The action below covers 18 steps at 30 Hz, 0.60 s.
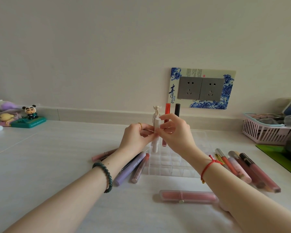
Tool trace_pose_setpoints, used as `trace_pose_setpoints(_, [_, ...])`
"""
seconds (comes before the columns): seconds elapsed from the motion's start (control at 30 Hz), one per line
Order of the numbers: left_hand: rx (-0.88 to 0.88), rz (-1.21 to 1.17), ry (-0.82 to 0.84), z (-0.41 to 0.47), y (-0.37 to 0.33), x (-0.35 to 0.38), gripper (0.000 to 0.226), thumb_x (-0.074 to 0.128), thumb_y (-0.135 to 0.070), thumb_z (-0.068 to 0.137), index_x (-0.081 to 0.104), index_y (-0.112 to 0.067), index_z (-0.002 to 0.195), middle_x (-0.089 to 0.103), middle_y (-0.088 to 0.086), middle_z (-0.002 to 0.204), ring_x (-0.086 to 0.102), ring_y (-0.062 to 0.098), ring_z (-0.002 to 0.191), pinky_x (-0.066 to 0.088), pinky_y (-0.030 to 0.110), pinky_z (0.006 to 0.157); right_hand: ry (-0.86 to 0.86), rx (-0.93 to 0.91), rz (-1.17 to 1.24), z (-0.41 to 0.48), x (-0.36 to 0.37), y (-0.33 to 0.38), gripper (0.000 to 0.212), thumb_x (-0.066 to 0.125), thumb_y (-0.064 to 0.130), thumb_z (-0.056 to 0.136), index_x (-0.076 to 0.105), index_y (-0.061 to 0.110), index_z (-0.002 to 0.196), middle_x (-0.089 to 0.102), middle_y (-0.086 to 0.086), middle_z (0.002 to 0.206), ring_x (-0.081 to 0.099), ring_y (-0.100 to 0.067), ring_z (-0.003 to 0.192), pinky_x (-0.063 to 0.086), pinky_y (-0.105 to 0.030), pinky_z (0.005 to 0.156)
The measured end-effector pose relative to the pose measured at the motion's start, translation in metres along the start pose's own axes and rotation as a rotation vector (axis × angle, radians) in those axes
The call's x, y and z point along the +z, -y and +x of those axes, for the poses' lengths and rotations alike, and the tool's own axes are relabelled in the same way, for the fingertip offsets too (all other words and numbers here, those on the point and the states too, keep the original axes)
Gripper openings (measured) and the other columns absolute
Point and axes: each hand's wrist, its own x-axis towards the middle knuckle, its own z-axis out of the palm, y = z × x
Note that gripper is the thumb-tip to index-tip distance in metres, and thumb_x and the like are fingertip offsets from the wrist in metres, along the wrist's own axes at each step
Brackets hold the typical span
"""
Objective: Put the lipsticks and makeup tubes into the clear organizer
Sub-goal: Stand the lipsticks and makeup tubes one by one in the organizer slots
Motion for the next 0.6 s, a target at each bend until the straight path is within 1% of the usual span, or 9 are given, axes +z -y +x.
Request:
trace_pose_setpoints(0.07, [-0.004,0.006,0.004,0.0,-0.001,0.0,0.012,0.072,-0.028,0.076,0.068,-0.021,0.085,0.068,-0.006,0.073,0.061,-0.001,0.068,0.038,0.003,0.048,-0.002,0.004,-0.008,0.0,0.0,0.0,0.027,0.065,0.02,0.082,0.057,0.016,0.107,0.065,0.002,0.081,0.063,-0.005,0.067,0.05,-0.011,0.059])
trace_pose_setpoints(0.1, [-0.006,0.01,0.008,0.0,-0.002,0.0,0.012,0.072,-0.027,0.076,0.068,-0.021,0.085,0.068,-0.006,0.073,0.061,-0.001,0.068,0.039,0.003,0.048,-0.001,0.002,-0.01,0.001,0.0,0.0,0.026,0.065,0.02,0.082,0.057,0.017,0.107,0.065,0.002,0.081,0.063,-0.003,0.064,0.051,-0.011,0.059])
trace_pose_setpoints(0.17, [-0.007,0.019,0.02,0.001,-0.003,-0.001,0.012,0.072,-0.027,0.076,0.068,-0.021,0.086,0.069,-0.004,0.076,0.061,-0.001,0.07,0.041,0.007,0.048,-0.002,-0.01,-0.021,0.0,0.0,0.001,0.023,0.064,0.021,0.082,0.056,0.018,0.104,0.065,0.003,0.079,0.06,0.002,0.054,0.05,-0.01,0.056])
trace_pose_setpoints(0.2, [-0.005,0.025,0.025,0.0,-0.003,-0.002,0.013,0.071,-0.027,0.076,0.068,-0.021,0.087,0.07,-0.003,0.079,0.061,0.0,0.071,0.042,0.01,0.048,-0.004,-0.011,-0.025,0.0,0.0,0.001,0.022,0.065,0.02,0.082,0.056,0.018,0.102,0.065,0.004,0.077,0.059,0.003,0.053,0.049,-0.009,0.056])
trace_pose_setpoints(0.37, [-0.004,0.038,0.037,0.0,-0.002,-0.006,0.016,0.073,-0.029,0.075,0.068,-0.021,0.088,0.071,0.0,0.085,0.065,0.008,0.082,0.051,0.022,0.061,-0.001,0.001,-0.023,-0.001,-0.001,0.002,0.022,0.066,0.021,0.081,0.055,0.021,0.099,0.068,0.0,0.08,0.059,0.004,0.05,0.05,-0.009,0.057])
trace_pose_setpoints(0.43, [-0.005,0.053,0.048,0.0,-0.002,-0.01,0.021,0.073,-0.029,0.075,0.068,-0.019,0.092,0.07,-0.001,0.085,0.065,0.01,0.084,0.054,0.026,0.069,-0.007,0.0,-0.022,-0.001,-0.001,0.003,0.023,0.066,0.021,0.081,0.056,0.018,0.101,0.068,0.0,0.079,0.061,0.0,0.058,0.049,-0.007,0.057])
trace_pose_setpoints(0.47, [-0.001,0.058,0.053,0.0,-0.002,-0.013,0.023,0.073,-0.028,0.074,0.068,-0.018,0.094,0.07,-0.002,0.084,0.065,0.009,0.084,0.054,0.024,0.07,-0.006,0.003,-0.022,-0.002,-0.003,0.004,0.024,0.066,0.019,0.081,0.057,0.016,0.102,0.068,-0.001,0.079,0.062,-0.002,0.063,0.049,-0.008,0.057])
trace_pose_setpoints(0.5, [0.003,0.065,0.055,0.0,-0.003,-0.015,0.023,0.073,-0.028,0.074,0.067,-0.018,0.095,0.069,-0.003,0.084,0.064,0.008,0.083,0.053,0.018,0.068,-0.004,0.006,-0.025,-0.002,-0.004,0.005,0.025,0.066,0.018,0.08,0.057,0.015,0.104,0.068,-0.001,0.08,0.064,-0.007,0.066,0.051,-0.01,0.055])
trace_pose_setpoints(0.6, [0.018,0.102,0.039,0.0,-0.006,-0.027,0.023,0.073,-0.027,0.075,0.067,-0.019,0.096,0.069,-0.007,0.083,0.062,0.004,0.083,0.042,0.0,0.057,0.002,0.016,-0.031,-0.003,-0.009,0.009,0.027,0.066,0.013,0.08,0.056,0.015,0.106,0.066,0.0,0.08,0.065,-0.013,0.07,0.048,-0.013,0.041])
